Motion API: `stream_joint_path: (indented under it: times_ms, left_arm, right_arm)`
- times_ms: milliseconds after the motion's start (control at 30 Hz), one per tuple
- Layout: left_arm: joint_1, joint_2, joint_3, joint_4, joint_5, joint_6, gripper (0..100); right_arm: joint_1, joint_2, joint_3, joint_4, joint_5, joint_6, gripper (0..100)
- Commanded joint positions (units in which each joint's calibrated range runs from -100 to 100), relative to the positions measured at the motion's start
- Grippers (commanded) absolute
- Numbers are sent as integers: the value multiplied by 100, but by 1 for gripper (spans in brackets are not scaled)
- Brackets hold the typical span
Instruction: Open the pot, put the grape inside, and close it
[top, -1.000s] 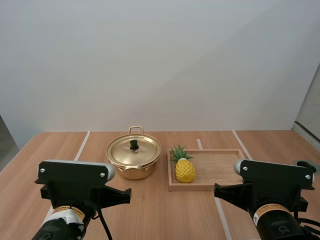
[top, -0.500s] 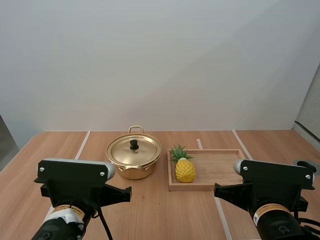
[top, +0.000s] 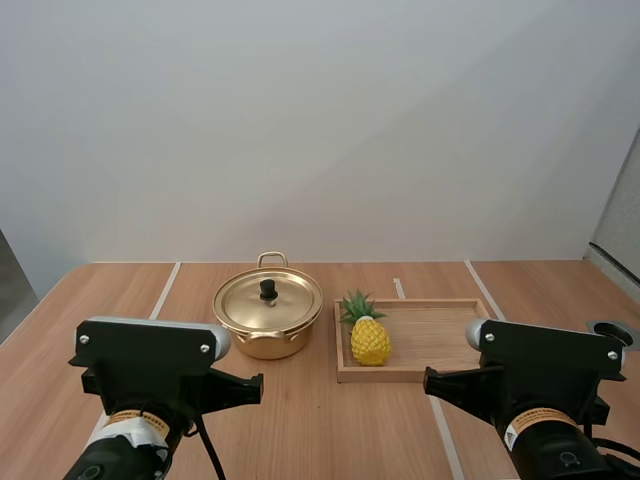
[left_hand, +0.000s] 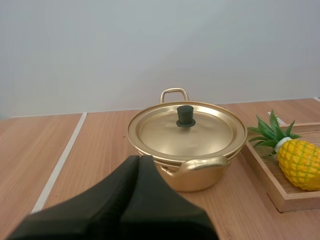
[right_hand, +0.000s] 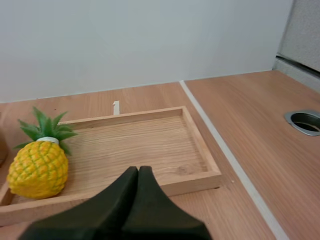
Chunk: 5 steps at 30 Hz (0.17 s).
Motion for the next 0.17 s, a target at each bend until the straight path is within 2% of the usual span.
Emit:
stream_joint_path:
  times_ms: [0, 67, 133]
  left_arm:
    - [-15, -25, 6, -96, -189, 16, 0]
    - [-15, -25, 6, -96, -189, 16, 0]
    - [-15, -25, 6, -96, -189, 16, 0]
  right_arm:
    - [-17, -35, 0, 945, -238, -1030, 0]
    - [-17, -35, 0, 1478, -251, -1667, 0]
    - [-17, -35, 0, 1597, -251, -1786, 0]
